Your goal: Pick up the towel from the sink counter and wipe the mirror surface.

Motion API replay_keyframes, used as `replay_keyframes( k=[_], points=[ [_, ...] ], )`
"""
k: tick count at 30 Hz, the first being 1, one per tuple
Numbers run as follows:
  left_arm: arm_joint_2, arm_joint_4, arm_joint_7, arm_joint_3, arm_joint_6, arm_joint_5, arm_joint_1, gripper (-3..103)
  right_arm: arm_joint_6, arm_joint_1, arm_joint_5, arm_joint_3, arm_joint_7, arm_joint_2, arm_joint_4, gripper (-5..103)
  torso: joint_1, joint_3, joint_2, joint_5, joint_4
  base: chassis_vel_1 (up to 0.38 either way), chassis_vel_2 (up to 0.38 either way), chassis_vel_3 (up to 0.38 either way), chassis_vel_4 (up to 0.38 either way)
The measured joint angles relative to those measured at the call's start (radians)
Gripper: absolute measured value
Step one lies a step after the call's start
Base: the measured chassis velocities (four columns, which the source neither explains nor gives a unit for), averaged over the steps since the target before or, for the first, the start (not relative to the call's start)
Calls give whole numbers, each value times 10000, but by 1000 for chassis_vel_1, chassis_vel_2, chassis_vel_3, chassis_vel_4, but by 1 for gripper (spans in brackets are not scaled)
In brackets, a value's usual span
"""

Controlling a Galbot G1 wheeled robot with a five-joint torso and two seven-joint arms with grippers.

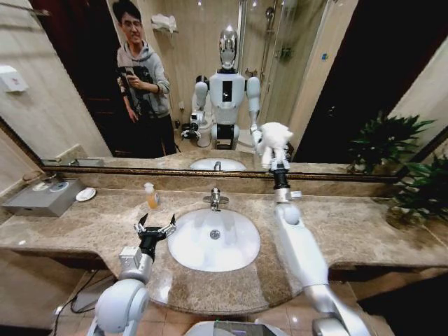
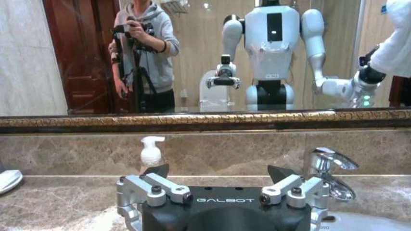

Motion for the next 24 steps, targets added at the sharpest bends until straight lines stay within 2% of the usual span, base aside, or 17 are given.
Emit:
replay_keyframes(
  k=[6,12,16,21,24],
  points=[
    [0,-1,0,0,0,0,0,100,113,97,103,389,337,-312,-296,17,0,0,0,2,-4,0,0,0,0],
    [0,0,0,0,0,0,-1,100,114,127,629,1512,1066,-981,-518,17,0,0,0,4,-11,0,0,0,0],
    [0,-1,0,0,0,0,0,100,80,330,705,1756,1208,-1148,-710,17,0,0,0,2,-9,0,0,0,0],
    [0,0,0,0,0,0,0,100,-39,489,398,1573,1176,-877,-664,17,0,0,1,1,-11,0,0,0,0],
    [0,0,0,0,0,0,-1,100,-68,457,-150,1145,1022,-248,-419,17,0,0,0,-1,-6,0,0,0,0]
  ],
)
